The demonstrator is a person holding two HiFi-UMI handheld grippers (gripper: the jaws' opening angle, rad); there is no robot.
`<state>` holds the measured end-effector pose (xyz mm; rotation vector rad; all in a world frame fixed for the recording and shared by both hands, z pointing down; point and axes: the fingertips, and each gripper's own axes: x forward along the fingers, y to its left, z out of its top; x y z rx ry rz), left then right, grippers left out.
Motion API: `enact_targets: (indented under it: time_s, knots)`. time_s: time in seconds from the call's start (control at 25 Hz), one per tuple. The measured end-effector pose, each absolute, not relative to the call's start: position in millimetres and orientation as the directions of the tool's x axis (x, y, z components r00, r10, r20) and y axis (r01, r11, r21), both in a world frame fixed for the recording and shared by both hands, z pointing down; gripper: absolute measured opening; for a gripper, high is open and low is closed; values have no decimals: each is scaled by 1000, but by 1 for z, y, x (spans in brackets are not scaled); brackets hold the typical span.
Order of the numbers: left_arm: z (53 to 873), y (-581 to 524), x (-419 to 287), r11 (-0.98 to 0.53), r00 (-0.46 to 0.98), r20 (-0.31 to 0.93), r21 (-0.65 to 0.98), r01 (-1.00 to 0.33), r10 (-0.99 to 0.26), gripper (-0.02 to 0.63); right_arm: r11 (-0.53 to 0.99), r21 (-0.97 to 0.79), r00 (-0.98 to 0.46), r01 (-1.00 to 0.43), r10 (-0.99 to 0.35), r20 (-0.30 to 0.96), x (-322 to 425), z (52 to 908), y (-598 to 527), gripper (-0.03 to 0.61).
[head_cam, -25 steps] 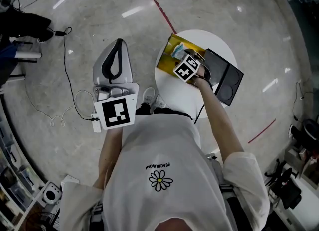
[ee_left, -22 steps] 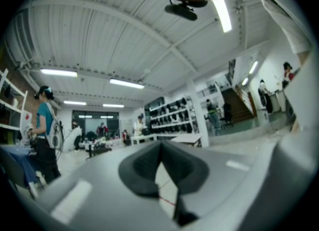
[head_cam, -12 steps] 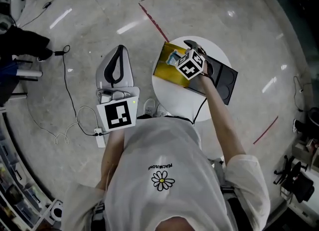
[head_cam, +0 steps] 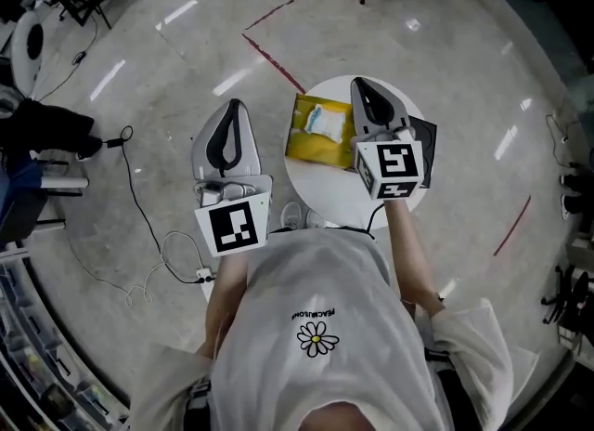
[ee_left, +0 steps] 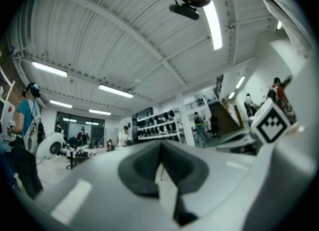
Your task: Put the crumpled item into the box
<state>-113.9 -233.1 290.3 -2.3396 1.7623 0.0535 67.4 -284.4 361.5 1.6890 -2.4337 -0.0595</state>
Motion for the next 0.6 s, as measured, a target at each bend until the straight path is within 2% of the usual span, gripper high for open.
enact_targets:
  time_s: [0.28,0.6]
  knots:
    - [281,-224,-94,-312,339,-188,-157,-937,-922,-2,276,-14,-275,-961,-960,-49,88,319,-225,2]
    - [289,-217,-75,-367,395,-174,-170,-914,-902,-2,185,-41,-180,-982,-979,-101,105,320,-181,2]
